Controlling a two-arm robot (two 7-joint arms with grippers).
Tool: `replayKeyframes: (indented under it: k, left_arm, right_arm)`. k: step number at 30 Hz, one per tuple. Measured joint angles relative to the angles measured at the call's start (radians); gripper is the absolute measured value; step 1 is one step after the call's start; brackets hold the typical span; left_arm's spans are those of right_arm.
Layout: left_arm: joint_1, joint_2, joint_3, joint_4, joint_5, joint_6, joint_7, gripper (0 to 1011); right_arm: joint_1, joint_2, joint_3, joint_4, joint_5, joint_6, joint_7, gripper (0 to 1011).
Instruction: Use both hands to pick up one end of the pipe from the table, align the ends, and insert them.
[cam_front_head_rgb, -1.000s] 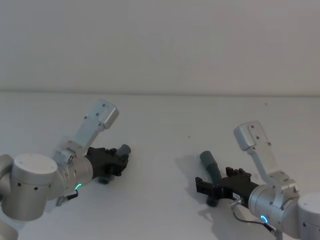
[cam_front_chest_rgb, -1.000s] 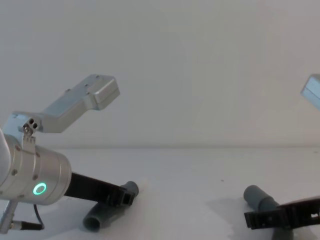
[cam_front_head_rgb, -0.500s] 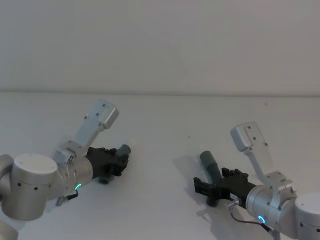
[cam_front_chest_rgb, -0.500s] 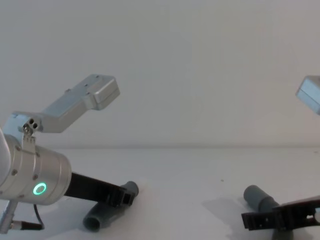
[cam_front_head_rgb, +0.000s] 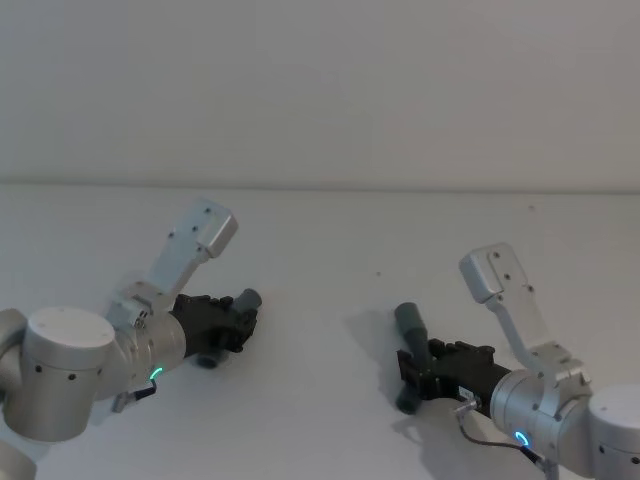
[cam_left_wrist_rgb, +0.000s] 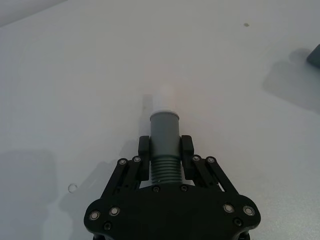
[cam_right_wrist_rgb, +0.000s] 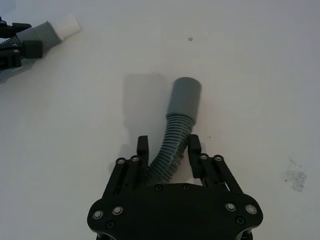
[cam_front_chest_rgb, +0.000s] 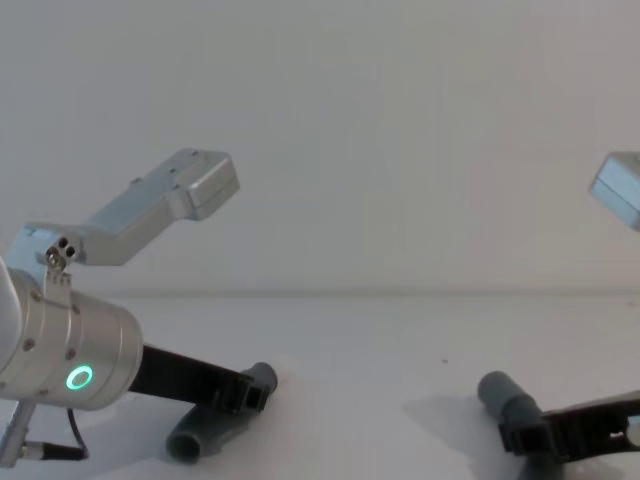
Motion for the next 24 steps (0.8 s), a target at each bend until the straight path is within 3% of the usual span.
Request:
replayKeyframes:
  k: [6, 12, 24]
  left_arm:
    - [0.0, 0.0, 0.0, 0.0, 0.0, 0.0, 0.0, 348]
    - [0.0, 0.0, 0.0, 0.0, 0.0, 0.0, 0.0, 348]
    - [0.0, 0.0, 0.0, 0.0, 0.0, 0.0, 0.0, 348]
  right_arm:
    - [0.0, 0.0, 0.0, 0.001, -0.001, -0.001, 0.001, 282]
    - [0.001, 0.0, 0.0, 0.001, -0.001, -0.001, 0.002, 139]
    - [0.001, 0.0, 0.0, 0.001, -0.001, -0.002, 0.002, 108]
